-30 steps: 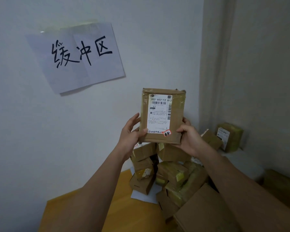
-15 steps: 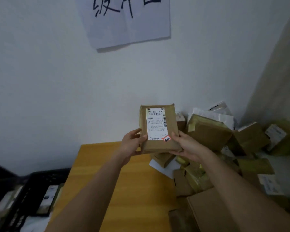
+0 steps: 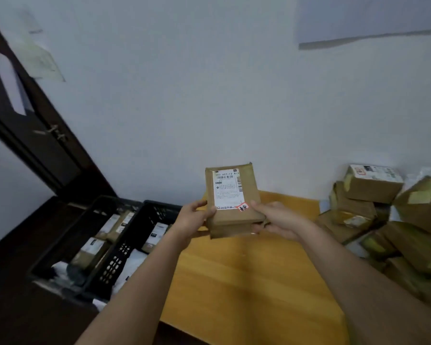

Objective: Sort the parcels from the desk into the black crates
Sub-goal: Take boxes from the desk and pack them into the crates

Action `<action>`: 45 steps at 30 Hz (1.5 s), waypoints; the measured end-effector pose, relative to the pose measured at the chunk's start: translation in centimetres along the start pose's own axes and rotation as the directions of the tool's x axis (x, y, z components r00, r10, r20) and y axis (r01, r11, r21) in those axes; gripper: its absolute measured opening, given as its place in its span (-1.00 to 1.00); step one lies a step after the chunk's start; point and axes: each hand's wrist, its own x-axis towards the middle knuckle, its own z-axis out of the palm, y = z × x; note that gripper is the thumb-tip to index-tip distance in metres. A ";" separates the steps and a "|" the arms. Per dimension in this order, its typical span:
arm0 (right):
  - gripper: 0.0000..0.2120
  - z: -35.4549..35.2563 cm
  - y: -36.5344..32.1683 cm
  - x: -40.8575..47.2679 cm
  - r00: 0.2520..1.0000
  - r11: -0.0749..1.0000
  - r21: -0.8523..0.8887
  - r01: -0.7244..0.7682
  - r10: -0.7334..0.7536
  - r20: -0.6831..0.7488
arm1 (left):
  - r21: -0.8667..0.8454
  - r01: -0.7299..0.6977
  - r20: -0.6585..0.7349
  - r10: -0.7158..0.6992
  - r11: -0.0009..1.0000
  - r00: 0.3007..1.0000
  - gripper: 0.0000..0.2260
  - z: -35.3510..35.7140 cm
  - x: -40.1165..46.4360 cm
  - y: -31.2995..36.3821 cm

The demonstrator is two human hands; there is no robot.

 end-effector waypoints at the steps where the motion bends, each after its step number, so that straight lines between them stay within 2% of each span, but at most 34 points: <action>1: -0.58 2.6 0.2 0.5 1.000 1.000 0.010 -0.001 0.001 0.012 | -0.008 -0.008 -0.018 0.008 1.000 1.000 -0.54 -2.6 -0.2 -0.6; 4: -0.62 11.2 0.3 2.1 0.997 1.000 0.004 0.006 -0.006 0.071 | -0.079 -0.040 -0.049 0.036 0.996 0.998 -0.55 -10.8 -1.4 -2.0; 10: -0.61 26.2 0.5 5.4 0.994 0.992 -0.116 0.042 -0.030 0.105 | -0.155 -0.082 -0.132 0.062 0.984 0.989 -0.53 -25.1 -3.0 -3.5; 14: -0.59 31.4 0.7 7.3 0.995 0.958 -0.287 0.009 0.019 0.096 | -0.136 -0.065 -0.225 0.033 0.988 0.974 -0.48 -30.1 -1.9 -5.2; 16: -0.53 33.4 0.8 8.3 0.994 0.932 -0.362 -0.005 0.043 0.098 | -0.138 -0.045 -0.244 0.010 0.989 0.970 -0.54 -31.8 -1.1 -6.2; 19: -0.57 36.2 1.1 10.1 0.993 0.926 -0.376 -0.037 0.075 0.087 | -0.122 0.007 -0.258 -0.038 0.993 0.965 -0.63 -33.7 0.3 -7.5; 22: -0.63 38.1 1.3 12.9 0.995 0.911 -0.410 -0.039 0.071 0.063 | -0.059 0.044 -0.266 -0.058 0.997 0.962 -0.68 -35.4 2.6 -8.4; 27: -0.63 40.2 1.5 19.6 0.996 0.902 -0.426 -0.069 0.088 0.025 | 0.008 0.077 -0.314 -0.070 0.997 0.947 -0.62 -38.2 8.3 -8.3; 34: -0.68 40.8 1.4 27.2 0.979 0.941 -0.271 -0.204 0.203 -0.033 | 0.165 0.150 -0.287 -0.098 0.975 0.953 -0.58 -39.9 16.5 -7.4; 39: -0.85 40.1 2.7 29.6 0.965 0.946 -0.192 -0.262 0.259 -0.040 | 0.224 0.302 -0.229 -0.251 0.927 0.940 -0.61 -39.8 21.3 -9.4; 42: -0.79 39.1 5.6 31.4 0.945 0.930 -0.174 -0.323 0.307 -0.116 | 0.212 0.395 -0.163 -0.366 0.894 0.916 -0.69 -39.4 23.9 -12.0; 45: -0.84 38.7 9.6 32.9 0.922 0.909 -0.183 -0.374 0.344 -0.175 | 0.224 0.465 -0.100 -0.455 0.856 0.885 -0.69 -38.6 26.3 -15.1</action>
